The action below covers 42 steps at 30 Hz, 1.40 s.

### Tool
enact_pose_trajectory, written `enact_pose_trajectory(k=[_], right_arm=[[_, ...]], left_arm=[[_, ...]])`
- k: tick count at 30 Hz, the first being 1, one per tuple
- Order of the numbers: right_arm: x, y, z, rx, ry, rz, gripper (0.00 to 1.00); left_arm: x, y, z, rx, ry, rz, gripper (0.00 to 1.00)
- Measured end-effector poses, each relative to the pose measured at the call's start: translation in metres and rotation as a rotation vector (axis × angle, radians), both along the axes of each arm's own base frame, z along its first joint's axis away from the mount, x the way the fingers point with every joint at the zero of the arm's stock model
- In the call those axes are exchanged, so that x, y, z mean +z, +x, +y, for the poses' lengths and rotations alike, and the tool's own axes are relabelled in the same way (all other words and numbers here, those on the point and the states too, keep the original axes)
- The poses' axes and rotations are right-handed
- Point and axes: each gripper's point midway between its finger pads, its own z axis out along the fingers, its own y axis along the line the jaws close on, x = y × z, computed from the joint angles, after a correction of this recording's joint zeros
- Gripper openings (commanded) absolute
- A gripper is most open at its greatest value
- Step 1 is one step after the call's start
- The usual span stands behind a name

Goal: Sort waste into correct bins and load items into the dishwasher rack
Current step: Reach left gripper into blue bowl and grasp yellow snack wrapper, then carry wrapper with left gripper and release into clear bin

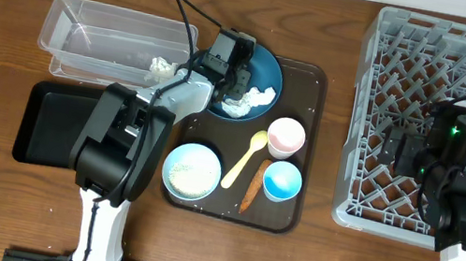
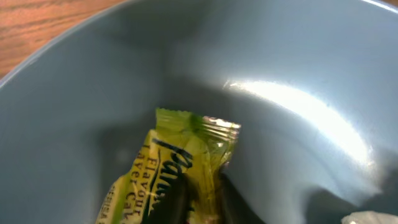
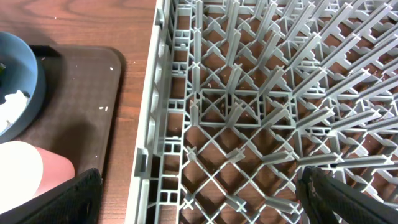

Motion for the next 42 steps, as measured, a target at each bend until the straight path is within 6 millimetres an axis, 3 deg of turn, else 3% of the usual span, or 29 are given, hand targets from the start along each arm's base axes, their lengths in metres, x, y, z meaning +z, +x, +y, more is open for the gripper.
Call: enact_pose_trajectory(k=[7, 11, 19, 21, 24, 31, 35, 36, 39, 42], right_arm=[[0.0, 0.0, 0.0, 0.0, 0.0, 0.0, 0.99], [0.0, 0.0, 0.0, 0.0, 0.0, 0.0, 0.99], [0.0, 0.0, 0.0, 0.0, 0.0, 0.001, 0.99], [0.0, 0.0, 0.0, 0.0, 0.0, 0.001, 0.99], [0.0, 0.0, 0.0, 0.0, 0.0, 0.001, 0.99], [0.0, 0.0, 0.0, 0.0, 0.0, 0.001, 0.99], [0.0, 0.0, 0.0, 0.0, 0.0, 0.001, 0.99], [0.0, 0.0, 0.0, 0.0, 0.0, 0.001, 0.99], [0.0, 0.0, 0.0, 0.0, 0.0, 0.001, 0.98], [0.0, 0.0, 0.0, 0.0, 0.0, 0.001, 0.99]], left_arm=[[0.005, -0.001, 0.0, 0.0, 0.0, -0.002, 0.06], [0.026, -0.006, 0.002, 0.0, -0.002, -0.008, 0.06], [0.142, -0.018, 0.013, 0.018, -0.042, -0.164, 0.06], [0.162, -0.022, 0.022, 0.04, -0.037, -0.196, 0.06], [0.177, -0.024, 0.046, 0.1, -0.008, -0.214, 0.06], [0.166, -0.014, 0.121, 0.272, 0.055, -0.178, 0.06], [0.153, -0.009, 0.15, 0.34, 0.062, -0.147, 0.11], [0.149, -0.009, 0.154, 0.351, 0.063, -0.139, 0.14], [0.143, -0.008, 0.157, 0.355, 0.062, -0.128, 0.43], [0.145, -0.004, 0.156, 0.361, 0.047, -0.142, 0.53]])
